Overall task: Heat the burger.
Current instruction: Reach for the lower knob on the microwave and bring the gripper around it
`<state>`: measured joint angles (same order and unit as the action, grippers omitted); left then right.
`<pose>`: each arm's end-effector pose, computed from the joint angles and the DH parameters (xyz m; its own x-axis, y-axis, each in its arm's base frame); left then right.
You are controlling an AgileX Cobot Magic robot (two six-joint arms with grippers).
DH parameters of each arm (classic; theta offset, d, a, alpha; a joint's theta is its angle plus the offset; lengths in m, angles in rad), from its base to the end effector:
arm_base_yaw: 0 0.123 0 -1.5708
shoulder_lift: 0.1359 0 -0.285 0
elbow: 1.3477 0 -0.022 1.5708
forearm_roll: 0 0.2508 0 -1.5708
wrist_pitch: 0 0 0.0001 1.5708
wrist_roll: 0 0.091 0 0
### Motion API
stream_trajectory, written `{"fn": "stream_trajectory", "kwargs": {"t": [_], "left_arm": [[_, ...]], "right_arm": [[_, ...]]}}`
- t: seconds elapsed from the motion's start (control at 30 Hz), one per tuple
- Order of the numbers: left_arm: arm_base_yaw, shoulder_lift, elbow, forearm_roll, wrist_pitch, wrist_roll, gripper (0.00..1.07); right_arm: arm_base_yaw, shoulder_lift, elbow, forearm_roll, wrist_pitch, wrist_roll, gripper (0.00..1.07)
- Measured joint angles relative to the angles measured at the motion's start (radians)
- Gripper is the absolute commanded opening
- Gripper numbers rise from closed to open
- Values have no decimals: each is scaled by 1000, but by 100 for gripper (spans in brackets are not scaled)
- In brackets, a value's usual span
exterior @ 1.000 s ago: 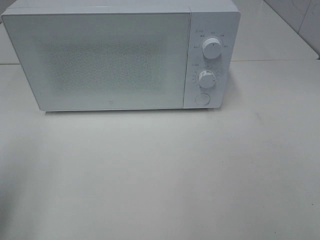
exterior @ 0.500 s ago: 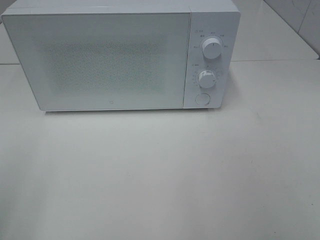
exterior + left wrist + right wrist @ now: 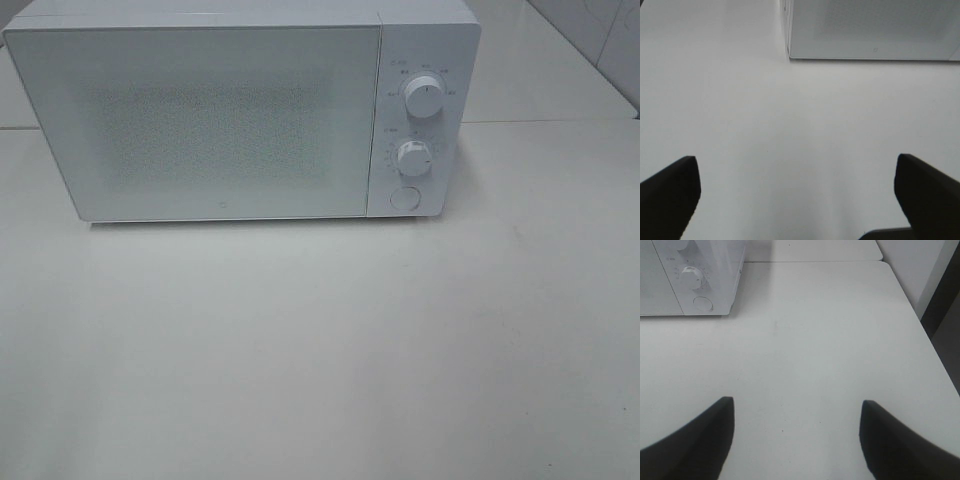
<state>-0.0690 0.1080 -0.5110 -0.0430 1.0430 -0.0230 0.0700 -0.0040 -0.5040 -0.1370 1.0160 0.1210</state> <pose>0.0114 -0.0042 0.2815 -0.5274 -0.0083 -0.8495 0.0770 0.9954 -0.0575 -0.0038 -0.0109 0.2827 -0.4014 0.0201 -0.9157 0.0560 0.9984 -0.0026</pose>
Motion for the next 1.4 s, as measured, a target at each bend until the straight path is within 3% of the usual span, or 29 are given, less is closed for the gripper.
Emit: {"fn": "stream_trajectory", "kwargs": {"t": [0.27,0.63,1.4], "left_arm": [[0,-112,0,-7,-1,0,98],[58,-112,0,-7,-1,0,98],[58,-112,0,-7,-1,0,98]], "right_arm": [[0,0,0,0,0,0,67],[0,0,0,0,0,0,67],[1,12,-8,-2,-11,0,67]]}}
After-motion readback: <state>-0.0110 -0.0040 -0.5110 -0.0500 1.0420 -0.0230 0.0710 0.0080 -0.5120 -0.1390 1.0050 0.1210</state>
